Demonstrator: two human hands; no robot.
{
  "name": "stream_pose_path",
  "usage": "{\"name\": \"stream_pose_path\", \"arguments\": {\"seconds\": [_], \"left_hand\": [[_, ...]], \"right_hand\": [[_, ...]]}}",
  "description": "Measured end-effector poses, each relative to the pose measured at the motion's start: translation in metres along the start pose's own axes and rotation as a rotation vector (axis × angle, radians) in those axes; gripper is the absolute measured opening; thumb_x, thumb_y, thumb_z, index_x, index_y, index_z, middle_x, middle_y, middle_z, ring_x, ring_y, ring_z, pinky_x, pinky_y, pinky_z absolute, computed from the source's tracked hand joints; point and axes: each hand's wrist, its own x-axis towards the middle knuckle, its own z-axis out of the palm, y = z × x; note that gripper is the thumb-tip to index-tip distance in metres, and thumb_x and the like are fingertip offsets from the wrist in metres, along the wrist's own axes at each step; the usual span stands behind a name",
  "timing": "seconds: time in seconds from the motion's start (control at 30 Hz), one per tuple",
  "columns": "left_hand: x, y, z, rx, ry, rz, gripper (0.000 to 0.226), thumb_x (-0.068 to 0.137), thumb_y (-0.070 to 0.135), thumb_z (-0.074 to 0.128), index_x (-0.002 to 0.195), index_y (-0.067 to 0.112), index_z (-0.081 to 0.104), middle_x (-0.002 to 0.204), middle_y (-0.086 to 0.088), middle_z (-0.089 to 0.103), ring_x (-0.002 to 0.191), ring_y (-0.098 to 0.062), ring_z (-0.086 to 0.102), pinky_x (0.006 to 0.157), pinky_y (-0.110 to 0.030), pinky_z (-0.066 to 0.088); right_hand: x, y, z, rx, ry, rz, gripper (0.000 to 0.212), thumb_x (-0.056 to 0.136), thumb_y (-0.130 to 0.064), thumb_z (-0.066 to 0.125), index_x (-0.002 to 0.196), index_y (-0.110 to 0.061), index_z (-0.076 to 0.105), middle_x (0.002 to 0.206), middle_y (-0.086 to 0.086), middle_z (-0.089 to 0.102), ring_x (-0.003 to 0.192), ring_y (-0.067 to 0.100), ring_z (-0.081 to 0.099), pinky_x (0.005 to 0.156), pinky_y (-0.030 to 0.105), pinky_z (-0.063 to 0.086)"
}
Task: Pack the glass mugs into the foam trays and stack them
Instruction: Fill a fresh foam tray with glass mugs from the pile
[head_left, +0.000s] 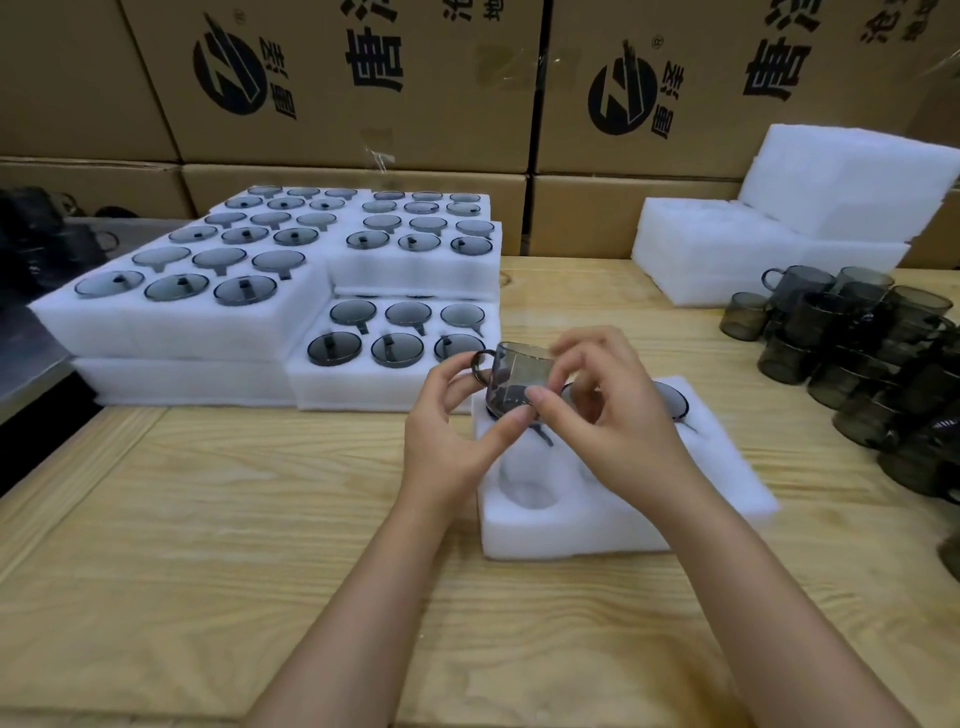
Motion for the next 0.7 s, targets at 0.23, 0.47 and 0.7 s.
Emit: {"name": "stream_pose_path", "arguments": {"seconds": [0.23, 0.47, 0.7], "left_hand": [[-0.001, -0.003, -0.002, -0.071, -0.197, 0.023, 0.059, 0.073, 0.033, 0.067, 0.123, 0.008, 0.052, 0.113, -0.01, 0.068, 0.111, -0.018, 0.063, 0.095, -0.031, 0.047], [-0.002, -0.004, 0.003, -0.189, -0.137, -0.053, 0.041, 0.092, 0.021, 0.029, 0.116, 0.001, 0.056, 0.099, 0.002, 0.07, 0.093, -0.003, 0.067, 0.08, -0.014, 0.047], [-0.002, -0.005, 0.003, -0.228, -0.17, -0.061, 0.042, 0.09, 0.02, 0.038, 0.117, -0.006, 0.056, 0.103, -0.019, 0.067, 0.096, -0.014, 0.066, 0.084, -0.022, 0.049]], "right_hand": [[-0.007, 0.013, -0.009, 0.0, -0.113, 0.206, 0.035, 0.081, -0.042, 0.065, 0.111, -0.049, 0.049, 0.11, -0.018, 0.055, 0.062, -0.012, 0.046, 0.064, 0.007, 0.036], [-0.013, 0.007, -0.007, -0.049, -0.182, 0.101, 0.034, 0.078, -0.042, 0.071, 0.097, -0.061, 0.05, 0.098, -0.016, 0.046, 0.084, -0.012, 0.047, 0.075, 0.002, 0.033], [-0.018, 0.007, 0.002, -0.179, -0.349, 0.133, 0.048, 0.078, -0.042, 0.068, 0.123, -0.049, 0.052, 0.103, -0.014, 0.042, 0.098, -0.005, 0.042, 0.083, 0.009, 0.032]]}}
